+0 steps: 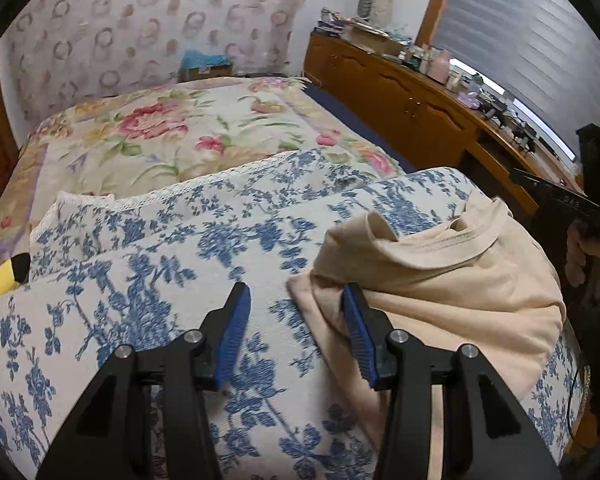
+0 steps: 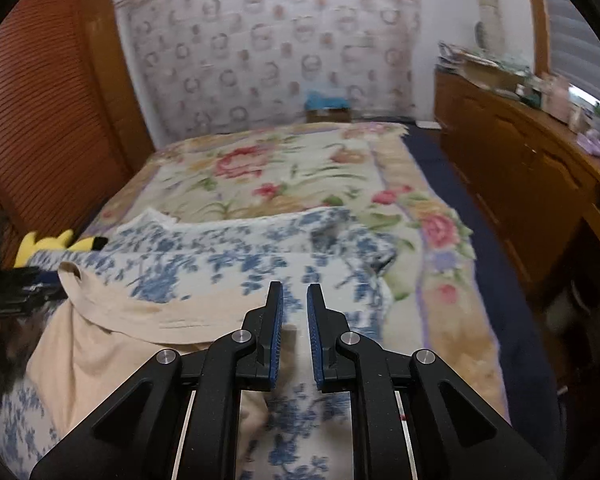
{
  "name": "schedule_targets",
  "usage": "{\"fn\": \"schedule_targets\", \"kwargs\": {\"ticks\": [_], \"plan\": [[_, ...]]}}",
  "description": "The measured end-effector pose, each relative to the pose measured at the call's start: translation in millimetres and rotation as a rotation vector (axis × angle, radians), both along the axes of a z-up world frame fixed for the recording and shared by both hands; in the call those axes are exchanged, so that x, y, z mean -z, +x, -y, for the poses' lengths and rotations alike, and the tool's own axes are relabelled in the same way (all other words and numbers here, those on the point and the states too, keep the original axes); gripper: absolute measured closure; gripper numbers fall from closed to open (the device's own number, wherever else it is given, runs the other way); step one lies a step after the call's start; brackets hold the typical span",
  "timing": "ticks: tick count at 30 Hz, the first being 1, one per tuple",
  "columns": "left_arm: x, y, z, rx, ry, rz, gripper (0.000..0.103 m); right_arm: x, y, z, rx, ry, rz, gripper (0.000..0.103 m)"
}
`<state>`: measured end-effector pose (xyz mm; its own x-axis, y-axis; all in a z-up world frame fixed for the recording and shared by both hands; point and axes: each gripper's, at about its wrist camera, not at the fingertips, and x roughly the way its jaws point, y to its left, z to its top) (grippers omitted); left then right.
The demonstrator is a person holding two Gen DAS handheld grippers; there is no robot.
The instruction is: Fold small clothes
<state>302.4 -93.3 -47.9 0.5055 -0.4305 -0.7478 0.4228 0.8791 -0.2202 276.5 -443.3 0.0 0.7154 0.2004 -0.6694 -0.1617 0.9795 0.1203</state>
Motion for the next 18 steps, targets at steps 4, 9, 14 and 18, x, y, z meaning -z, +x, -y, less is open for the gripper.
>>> {"fn": "schedule_targets", "kwargs": {"ticks": [4,9,14,18], "plan": [[-2.5,-5.2,-0.4,0.005,0.008,0.014,0.055,-4.6,-8.5,0.4,0.016,-0.038,0.015,0.065],[-12.0,-10.4,5.5,0.032,0.003,0.045,0.055,-5.0,-23.9,-18.7,-0.106,-0.057,0.018,0.058],[-16.3,-13.4,13.0,0.055,0.0,0.054,0.055,10.0,-19.9,-41.0,-0.221,-0.1,-0.039,0.058],[-16.8,-12.7,15.9,0.061,0.002,0.048,0.055,11.6,-19.0,-64.4,-0.302,-0.143,-0.033,0.058]]}}
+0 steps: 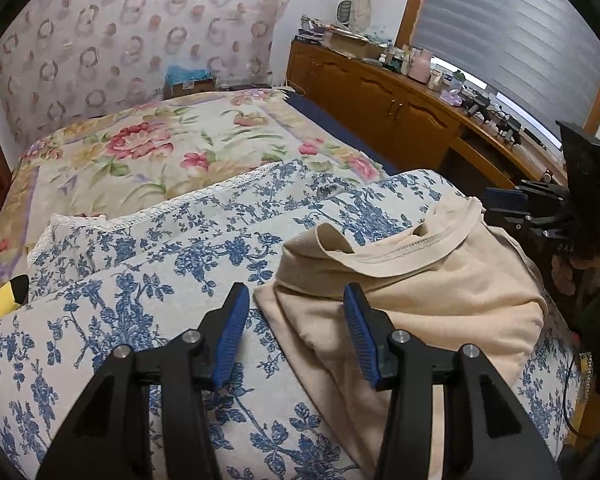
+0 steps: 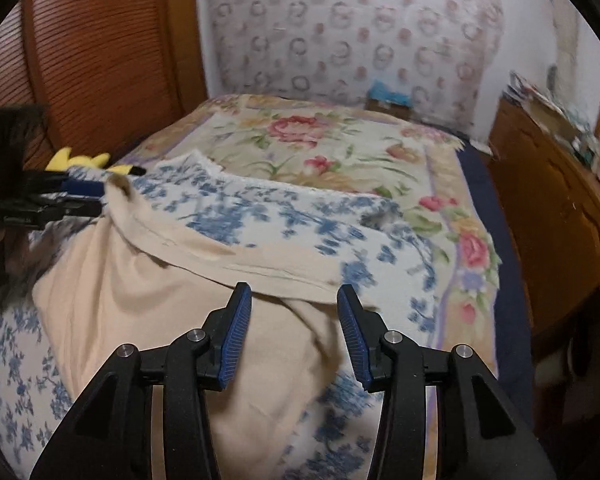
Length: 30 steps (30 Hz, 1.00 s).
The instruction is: Fold small clothes
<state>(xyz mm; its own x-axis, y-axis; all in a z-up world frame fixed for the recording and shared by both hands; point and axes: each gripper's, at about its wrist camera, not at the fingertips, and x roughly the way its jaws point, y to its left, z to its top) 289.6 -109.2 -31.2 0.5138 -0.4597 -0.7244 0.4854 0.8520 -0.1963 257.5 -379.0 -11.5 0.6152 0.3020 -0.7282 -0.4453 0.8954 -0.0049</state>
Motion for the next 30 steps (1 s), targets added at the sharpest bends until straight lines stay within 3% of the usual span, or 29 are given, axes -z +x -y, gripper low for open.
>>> {"fn": "schedule_targets", "kwargs": {"ticks": [9,11,13,17,20,21,24,30], "plan": [[0.9,-5.0,0.9,-0.001,-0.001,-0.009,0.055,12.1,7.3,-50.2,-0.171,-0.07,-0.041,0.058],[1.6,-6.2,1.2,-0.001,0.003,-0.012,0.055,16.6,8.9,-56.3,-0.206,-0.102,-0.04,0.069],[1.9,-7.2,1.1,-0.001,0.005,-0.014,0.055,17.8,14.7,-59.9,-0.223,-0.1,-0.042,0.095],[3.0,-9.2,0.6,-0.003,0.004,-0.015,0.055,7.9,27.9,-59.6,-0.175,-0.085,0.006,0.102],[3.6,-9.5,0.1,-0.003,0.003,-0.017,0.055,-4.3,45.1,-51.1,-0.03,-0.08,0.052,0.102],[3.6,-9.5,0.1,-0.004,0.003,-0.016,0.055,-6.6,46.2,-49.3,-0.007,-0.087,0.062,0.099],[4.2,-9.8,-0.2,-0.004,0.003,-0.017,0.055,-12.5,47.2,-41.0,0.038,-0.079,0.051,0.059],[10.2,-11.0,2.7,-0.012,0.003,-0.036,0.055,-14.8,24.9,-10.9,0.117,-0.031,0.015,0.04]]}}
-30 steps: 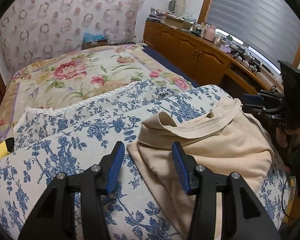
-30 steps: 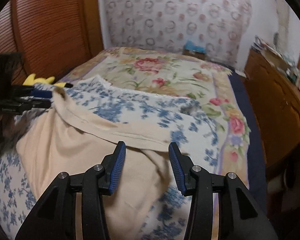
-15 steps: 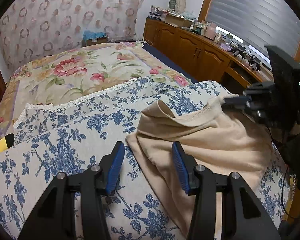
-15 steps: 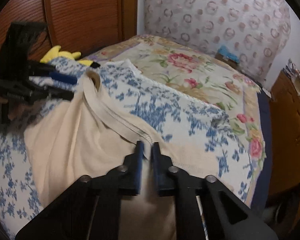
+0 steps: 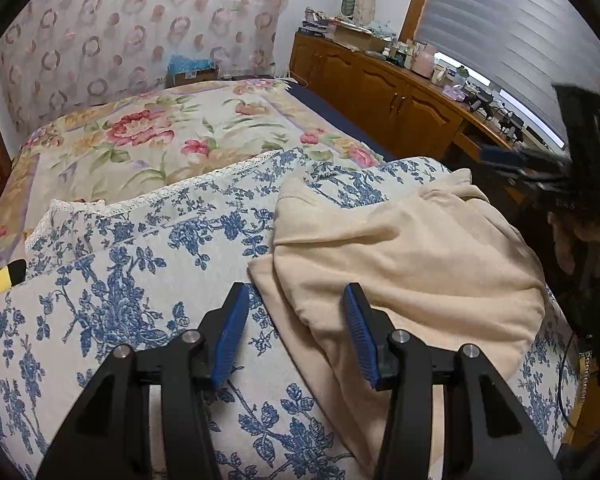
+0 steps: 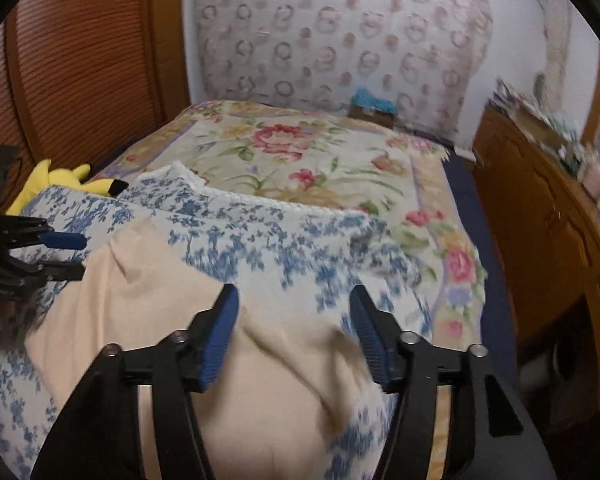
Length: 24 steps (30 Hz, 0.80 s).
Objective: Fold small clothes
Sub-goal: 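Grasp the folded shirt with the right gripper while the left gripper grasps too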
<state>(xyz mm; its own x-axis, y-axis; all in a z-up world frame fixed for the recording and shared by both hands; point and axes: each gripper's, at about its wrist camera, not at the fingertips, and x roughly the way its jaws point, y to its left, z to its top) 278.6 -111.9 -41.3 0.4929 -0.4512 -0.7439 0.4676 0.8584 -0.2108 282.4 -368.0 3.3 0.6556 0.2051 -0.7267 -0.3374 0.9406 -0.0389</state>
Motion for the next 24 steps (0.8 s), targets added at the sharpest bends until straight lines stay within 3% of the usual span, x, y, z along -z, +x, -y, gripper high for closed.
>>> {"fn": "schedule_targets", "kwargs": {"ticks": [6,9,14,19,21,24], "plan": [[5.3,2.7,5.1,-0.002,0.012,-0.023,0.055,26.2,-26.4,34.7,0.106,0.066,-0.108,0.038],[7.9,4.5,7.3,-0.002,0.015,-0.037,0.055,42.9,-27.8,45.1,0.131,0.146,-0.176,0.038],[11.6,7.6,7.4,-0.01,-0.004,-0.054,0.055,50.3,-25.7,45.0,0.118,0.234,-0.205,0.038],[11.9,9.0,5.9,-0.013,-0.049,-0.068,0.056,51.9,-26.6,34.2,0.092,0.241,-0.2,0.037],[13.3,10.7,4.9,0.002,-0.081,-0.079,0.067,52.7,-27.5,28.3,0.071,0.235,-0.198,0.037],[13.8,12.2,5.6,0.006,-0.101,-0.084,0.076,54.9,-27.4,19.6,-0.013,0.272,-0.217,0.044]]}}
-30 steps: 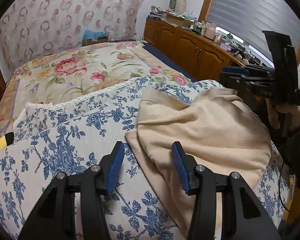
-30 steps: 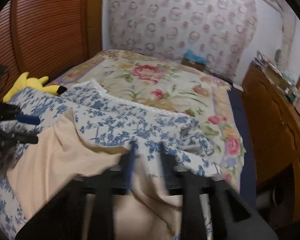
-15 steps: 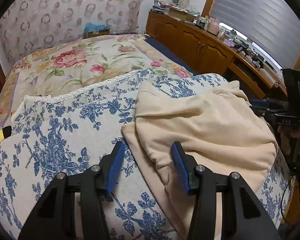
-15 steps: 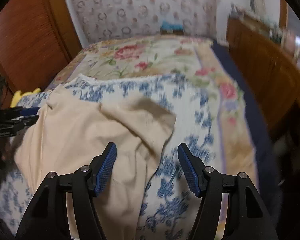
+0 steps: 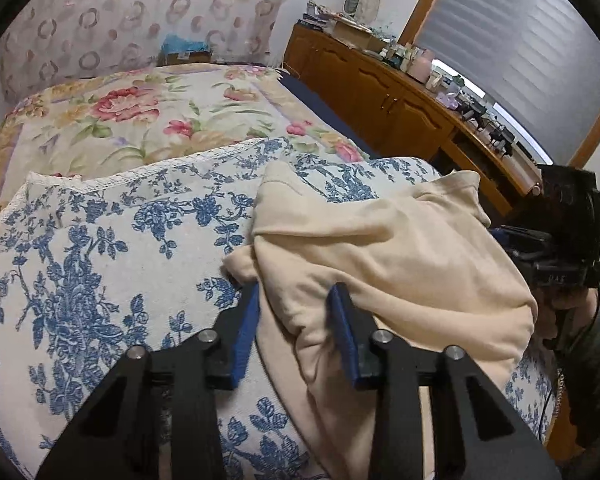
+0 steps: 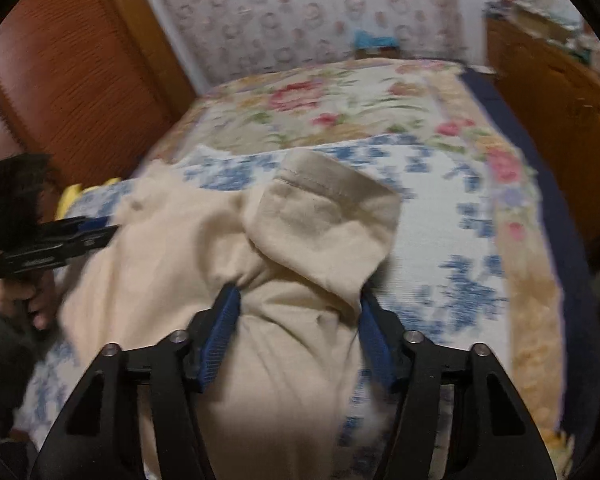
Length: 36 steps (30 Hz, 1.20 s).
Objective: Fold small clothes
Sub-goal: 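Grasp the folded shirt with the right gripper while the left gripper grasps too, then lift the folded shirt with both grippers and carry it toward the yellow plush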
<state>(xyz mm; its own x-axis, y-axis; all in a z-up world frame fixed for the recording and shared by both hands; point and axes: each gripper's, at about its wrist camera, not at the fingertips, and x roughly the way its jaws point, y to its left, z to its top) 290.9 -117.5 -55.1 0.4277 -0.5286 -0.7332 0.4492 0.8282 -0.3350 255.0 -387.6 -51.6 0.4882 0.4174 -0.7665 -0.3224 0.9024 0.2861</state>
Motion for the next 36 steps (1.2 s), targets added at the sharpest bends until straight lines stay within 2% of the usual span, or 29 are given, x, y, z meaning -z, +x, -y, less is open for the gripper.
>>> {"fn": "schedule_targets", "kwargs": {"ticks": [2,3,4,5,6,9,14,20,26,30,33,36], "plan": [[-0.1,1.4,0.0,-0.001,-0.011,-0.012,0.084,0.1,-1.5,-7.9,-0.045,-0.042,0.021,0.051],[-1.4,1.7,-0.6,0.002,-0.022,-0.014,0.092,0.3,-1.1,-10.1,-0.059,-0.029,0.013,0.057],[-3.1,1.1,-1.4,0.004,-0.03,-0.014,0.095,0.6,-0.7,-10.6,-0.061,-0.021,0.009,0.065],[-5.0,-0.3,-2.2,0.005,-0.039,-0.012,0.095,0.8,-0.4,-11.5,-0.071,-0.012,0.003,0.07],[-8.4,-3.5,-3.2,0.008,-0.047,-0.002,0.096,0.6,-0.9,-12.7,-0.082,-0.002,-0.001,0.079],[-21.8,-16.7,-9.0,0.001,-0.068,0.047,0.097,-6.4,-7.3,-17.0,-0.093,-0.013,0.031,0.086],[-50.5,-45.3,-28.3,-0.029,-0.116,0.142,0.097,-38.2,-17.8,-27.0,-0.101,0.002,0.128,0.088],[-76.5,-81.6,-77.9,-0.128,-0.105,0.26,0.097,-79.3,-13.7,-76.5,-0.216,-0.029,0.218,0.089],[-86.3,-122.4,-153.7,-0.306,-0.08,0.345,0.097,-106.1,3.7,-168.0,-0.4,-0.081,0.284,0.089],[-80.1,-148.2,-206.3,-0.443,-0.046,0.374,0.097,-112.0,18.3,-249.8,-0.548,-0.129,0.305,0.089],[-62.8,-163.4,-236.9,-0.561,0.006,0.378,0.097,-108.8,23.3,-306.9,-0.657,-0.175,0.322,0.089],[-41.1,-178.6,-265.0,-0.646,0.006,0.342,0.097,-101.2,23.6,-371.1,-0.763,-0.241,0.334,0.089]]}}
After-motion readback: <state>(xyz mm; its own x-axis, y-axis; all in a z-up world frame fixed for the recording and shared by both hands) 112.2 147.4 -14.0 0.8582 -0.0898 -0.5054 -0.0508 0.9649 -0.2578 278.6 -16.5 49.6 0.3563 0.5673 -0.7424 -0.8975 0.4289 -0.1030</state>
